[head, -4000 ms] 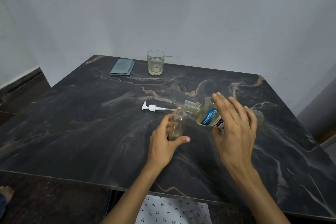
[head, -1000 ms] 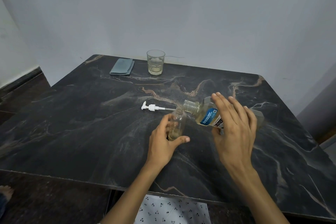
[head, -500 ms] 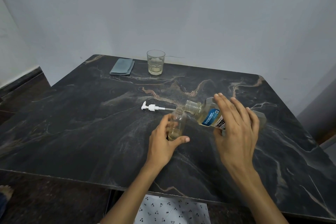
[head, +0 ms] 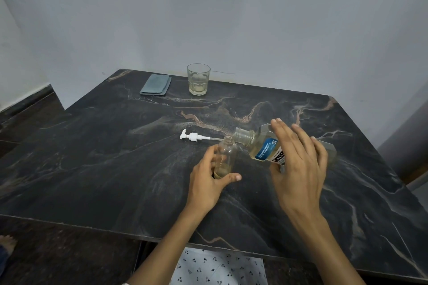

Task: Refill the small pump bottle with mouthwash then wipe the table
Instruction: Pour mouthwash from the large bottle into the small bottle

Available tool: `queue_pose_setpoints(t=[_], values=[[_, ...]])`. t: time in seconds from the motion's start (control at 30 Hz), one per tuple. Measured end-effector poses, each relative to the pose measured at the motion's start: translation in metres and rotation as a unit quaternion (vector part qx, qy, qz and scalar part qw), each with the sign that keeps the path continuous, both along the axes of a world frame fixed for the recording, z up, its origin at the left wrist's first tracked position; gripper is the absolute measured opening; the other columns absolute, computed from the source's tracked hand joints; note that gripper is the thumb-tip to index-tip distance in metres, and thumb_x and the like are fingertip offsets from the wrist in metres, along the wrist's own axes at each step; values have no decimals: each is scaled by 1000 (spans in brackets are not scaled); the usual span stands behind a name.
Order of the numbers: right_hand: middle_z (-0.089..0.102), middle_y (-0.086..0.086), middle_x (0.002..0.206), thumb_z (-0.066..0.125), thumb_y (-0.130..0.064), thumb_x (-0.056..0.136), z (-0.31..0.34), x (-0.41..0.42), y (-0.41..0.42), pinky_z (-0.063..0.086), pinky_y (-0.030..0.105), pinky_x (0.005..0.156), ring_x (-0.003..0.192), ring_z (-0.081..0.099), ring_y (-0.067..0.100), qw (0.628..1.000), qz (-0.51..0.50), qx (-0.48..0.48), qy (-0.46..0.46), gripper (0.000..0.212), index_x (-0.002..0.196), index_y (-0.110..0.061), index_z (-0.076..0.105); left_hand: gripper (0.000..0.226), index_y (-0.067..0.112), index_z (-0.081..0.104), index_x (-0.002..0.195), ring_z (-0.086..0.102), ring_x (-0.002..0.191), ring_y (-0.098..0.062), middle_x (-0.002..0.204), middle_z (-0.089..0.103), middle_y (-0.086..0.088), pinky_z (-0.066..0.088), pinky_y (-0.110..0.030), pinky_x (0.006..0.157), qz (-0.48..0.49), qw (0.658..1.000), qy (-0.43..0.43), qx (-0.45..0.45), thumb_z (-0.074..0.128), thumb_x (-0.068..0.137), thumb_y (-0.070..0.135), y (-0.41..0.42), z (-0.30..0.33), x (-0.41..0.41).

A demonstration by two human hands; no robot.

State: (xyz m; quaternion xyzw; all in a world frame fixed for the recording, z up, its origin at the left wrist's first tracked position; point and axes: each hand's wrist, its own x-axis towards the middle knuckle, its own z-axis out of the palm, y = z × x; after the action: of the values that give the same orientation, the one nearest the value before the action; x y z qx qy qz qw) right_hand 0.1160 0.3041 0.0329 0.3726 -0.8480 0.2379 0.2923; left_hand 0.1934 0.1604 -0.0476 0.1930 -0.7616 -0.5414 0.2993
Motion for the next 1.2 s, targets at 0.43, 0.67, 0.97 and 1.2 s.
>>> queue_pose_setpoints(t=[0.43,0.67,0.97,1.2], values=[[52,0,138,82,15,47,1,-2,-1,19,36,108,130,42,24,1000,-1,4,6,102,137,-18,45,63,52,43,109,60,107,-5,106,58,22,52,-33,94,-8,1000,-4,6,77,56,47,2,4,1],[52,1,137,82,15,47,0,-3,-1,18,35,108,130,41,23,1000,1,0,6,103,137,-18,45,63,53,44,108,60,106,-4,106,58,23,51,-28,92,-10,1000,-3,10,77,55,46,1,3,1],[53,1,136,80,17,47,1,-3,-1,20,37,107,129,42,25,1000,2,-3,11,101,136,-17,47,60,56,44,105,59,100,9,104,59,26,52,-22,89,-4,1000,-4,11,78,56,46,0,0,1],[53,0,136,79,18,48,1,-2,-2,20,37,107,129,43,24,1000,1,-2,11,100,136,-17,47,64,56,44,108,59,100,10,105,59,26,51,-20,88,-5,1000,-6,14,78,56,48,1,0,1]])
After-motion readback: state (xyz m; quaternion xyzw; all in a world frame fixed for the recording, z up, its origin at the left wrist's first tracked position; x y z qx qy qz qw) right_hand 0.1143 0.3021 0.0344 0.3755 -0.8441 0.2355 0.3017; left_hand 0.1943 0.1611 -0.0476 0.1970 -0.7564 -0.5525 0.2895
